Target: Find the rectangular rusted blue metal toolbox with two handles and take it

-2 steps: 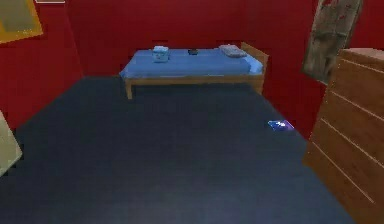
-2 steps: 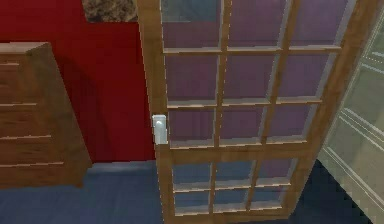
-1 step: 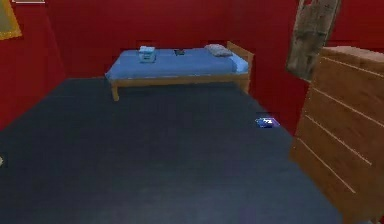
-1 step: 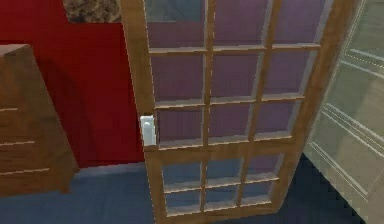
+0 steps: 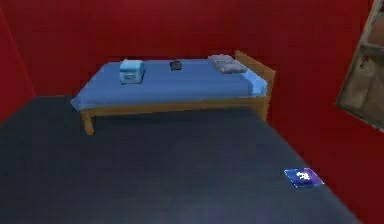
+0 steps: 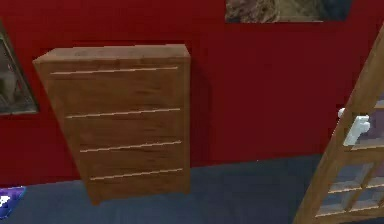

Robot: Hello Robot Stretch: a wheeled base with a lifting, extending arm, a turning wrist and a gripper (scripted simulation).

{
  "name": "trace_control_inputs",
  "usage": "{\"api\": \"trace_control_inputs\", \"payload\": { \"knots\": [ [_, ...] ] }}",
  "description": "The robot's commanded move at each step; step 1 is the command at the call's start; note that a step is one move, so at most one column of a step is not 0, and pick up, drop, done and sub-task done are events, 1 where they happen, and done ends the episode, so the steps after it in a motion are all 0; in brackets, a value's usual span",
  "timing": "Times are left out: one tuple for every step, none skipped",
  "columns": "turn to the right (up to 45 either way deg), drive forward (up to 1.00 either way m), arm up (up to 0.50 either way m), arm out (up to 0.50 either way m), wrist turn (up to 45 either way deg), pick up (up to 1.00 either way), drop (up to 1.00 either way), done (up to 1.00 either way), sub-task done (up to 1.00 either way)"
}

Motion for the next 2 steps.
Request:
{"api": "trace_control_inputs", "payload": {
  "knots": [
    [0.0,1.0,0.0,0.0,0.0,0.0,0.0,0.0,0.0],
    [0.0,0.55,0.0,0.0,0.0,0.0,0.0,0.0,0.0]
  ]
}}
